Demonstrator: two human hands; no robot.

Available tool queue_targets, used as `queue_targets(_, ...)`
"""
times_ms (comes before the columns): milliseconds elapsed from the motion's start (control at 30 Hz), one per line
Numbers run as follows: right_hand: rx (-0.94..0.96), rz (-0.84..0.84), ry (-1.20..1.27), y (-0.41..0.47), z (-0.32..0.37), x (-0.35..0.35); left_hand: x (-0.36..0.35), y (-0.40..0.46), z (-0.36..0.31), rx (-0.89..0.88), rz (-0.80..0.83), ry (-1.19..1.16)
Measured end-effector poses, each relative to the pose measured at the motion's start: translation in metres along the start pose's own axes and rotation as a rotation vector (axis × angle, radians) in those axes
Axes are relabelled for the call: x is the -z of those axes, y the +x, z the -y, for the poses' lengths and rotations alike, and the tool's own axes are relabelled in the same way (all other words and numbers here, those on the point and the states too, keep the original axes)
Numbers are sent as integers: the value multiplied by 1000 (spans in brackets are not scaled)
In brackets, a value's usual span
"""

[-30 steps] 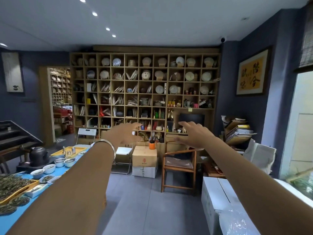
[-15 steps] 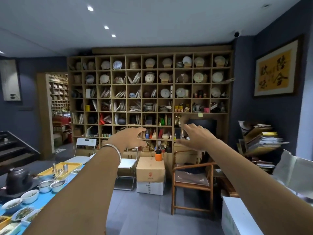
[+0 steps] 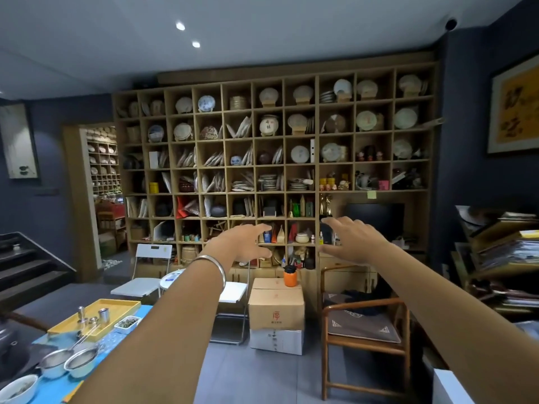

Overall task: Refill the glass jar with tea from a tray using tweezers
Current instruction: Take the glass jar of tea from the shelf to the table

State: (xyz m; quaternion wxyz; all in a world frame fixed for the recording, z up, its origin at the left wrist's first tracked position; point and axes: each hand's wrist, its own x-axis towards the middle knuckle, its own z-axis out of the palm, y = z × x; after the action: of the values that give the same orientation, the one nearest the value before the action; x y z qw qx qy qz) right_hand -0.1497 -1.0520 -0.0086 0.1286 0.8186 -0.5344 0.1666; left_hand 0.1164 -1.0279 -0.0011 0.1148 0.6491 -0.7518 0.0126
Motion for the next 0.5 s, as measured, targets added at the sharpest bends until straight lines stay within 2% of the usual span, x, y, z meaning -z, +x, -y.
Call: queue_targets(500,57,-21,1,281,-72,-118,-42,277,90,45,-53,19)
